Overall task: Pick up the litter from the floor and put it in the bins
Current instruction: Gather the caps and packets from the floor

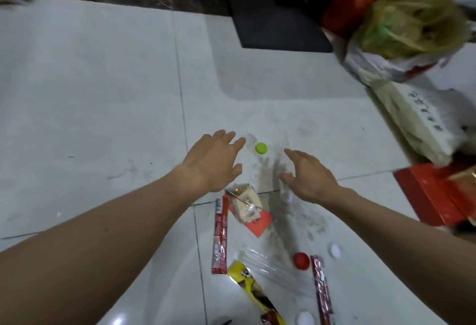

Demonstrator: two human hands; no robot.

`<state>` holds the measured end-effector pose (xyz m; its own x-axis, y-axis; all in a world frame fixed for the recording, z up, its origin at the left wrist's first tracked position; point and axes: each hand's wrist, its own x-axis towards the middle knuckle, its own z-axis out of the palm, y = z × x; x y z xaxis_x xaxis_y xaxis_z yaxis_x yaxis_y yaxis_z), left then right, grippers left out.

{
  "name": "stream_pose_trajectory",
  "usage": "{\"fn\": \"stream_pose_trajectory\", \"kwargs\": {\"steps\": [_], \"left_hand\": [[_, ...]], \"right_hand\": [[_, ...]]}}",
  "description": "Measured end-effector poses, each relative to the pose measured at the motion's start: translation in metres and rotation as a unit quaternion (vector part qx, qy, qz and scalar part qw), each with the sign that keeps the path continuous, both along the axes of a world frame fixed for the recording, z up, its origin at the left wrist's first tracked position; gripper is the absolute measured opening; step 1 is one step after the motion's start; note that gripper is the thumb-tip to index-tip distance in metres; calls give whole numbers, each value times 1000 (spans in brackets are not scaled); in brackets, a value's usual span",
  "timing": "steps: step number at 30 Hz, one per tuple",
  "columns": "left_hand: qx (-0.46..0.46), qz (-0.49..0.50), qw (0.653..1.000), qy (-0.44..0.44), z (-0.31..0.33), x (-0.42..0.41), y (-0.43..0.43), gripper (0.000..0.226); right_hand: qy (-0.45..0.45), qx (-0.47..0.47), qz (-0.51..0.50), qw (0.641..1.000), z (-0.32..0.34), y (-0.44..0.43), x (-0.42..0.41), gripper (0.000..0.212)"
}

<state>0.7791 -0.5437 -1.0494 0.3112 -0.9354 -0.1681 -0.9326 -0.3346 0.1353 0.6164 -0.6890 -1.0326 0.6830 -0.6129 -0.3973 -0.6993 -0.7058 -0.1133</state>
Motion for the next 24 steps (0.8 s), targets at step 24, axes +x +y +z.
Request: {"fn": "stream_pose_trajectory", "kwargs": {"steps": [24], "left_hand": [[2, 48, 992, 117, -42, -14, -20, 64]], "right_hand": [[-90, 9, -51, 995, -48, 0, -28, 38]]}}
